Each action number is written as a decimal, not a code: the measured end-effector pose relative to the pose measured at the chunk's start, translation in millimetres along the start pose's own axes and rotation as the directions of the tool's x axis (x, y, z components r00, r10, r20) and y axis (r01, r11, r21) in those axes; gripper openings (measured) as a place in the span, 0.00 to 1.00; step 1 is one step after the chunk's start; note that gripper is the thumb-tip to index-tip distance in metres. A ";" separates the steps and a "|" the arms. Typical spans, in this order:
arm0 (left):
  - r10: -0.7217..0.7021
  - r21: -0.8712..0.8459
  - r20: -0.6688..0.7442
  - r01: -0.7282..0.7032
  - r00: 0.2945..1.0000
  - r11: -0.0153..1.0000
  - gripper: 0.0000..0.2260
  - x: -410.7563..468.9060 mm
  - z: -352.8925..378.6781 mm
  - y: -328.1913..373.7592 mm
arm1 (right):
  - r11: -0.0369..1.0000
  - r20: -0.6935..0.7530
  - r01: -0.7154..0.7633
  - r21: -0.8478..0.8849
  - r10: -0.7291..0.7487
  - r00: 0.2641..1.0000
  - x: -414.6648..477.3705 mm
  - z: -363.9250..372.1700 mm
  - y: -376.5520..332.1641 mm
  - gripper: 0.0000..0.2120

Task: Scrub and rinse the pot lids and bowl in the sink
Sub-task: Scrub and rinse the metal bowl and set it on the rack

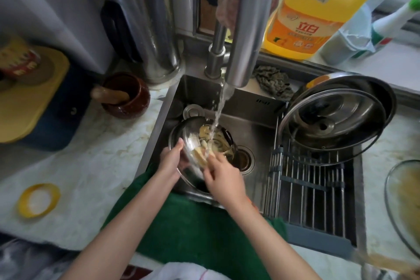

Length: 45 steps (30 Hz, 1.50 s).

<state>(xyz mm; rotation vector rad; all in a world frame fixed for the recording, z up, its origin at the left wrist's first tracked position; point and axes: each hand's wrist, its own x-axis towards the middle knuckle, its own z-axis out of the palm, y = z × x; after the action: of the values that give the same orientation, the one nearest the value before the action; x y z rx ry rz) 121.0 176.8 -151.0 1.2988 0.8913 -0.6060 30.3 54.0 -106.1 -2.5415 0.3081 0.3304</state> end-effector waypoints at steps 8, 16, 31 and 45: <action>0.128 0.317 0.284 -0.220 0.950 0.923 0.49 -6.1 -11.3 2.1 | 0.994 -0.038 -0.100 0.047 0.101 0.994 65.3 -4.7 -15.4 0.20; 0.320 0.512 0.468 -0.548 0.824 0.662 0.52 -23.6 -9.7 3.8 | 0.998 0.036 -0.018 -0.066 0.020 0.999 116.3 -31.8 3.8 0.19; 0.328 0.538 0.493 -0.579 0.806 0.613 0.52 -29.2 -13.0 -17.9 | 0.905 0.291 0.322 -0.277 -0.240 0.926 118.9 -18.0 0.0 0.21; 0.248 0.618 0.470 -0.517 0.847 0.592 0.54 -10.8 -3.1 -8.8 | 0.694 0.017 -0.409 0.593 0.496 0.868 69.6 -58.0 59.3 0.36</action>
<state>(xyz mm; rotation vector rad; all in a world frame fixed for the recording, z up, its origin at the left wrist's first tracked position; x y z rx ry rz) 107.3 177.1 -147.0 1.9686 0.0028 -0.8377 88.9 -37.0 -108.7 -1.8470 0.9566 0.1880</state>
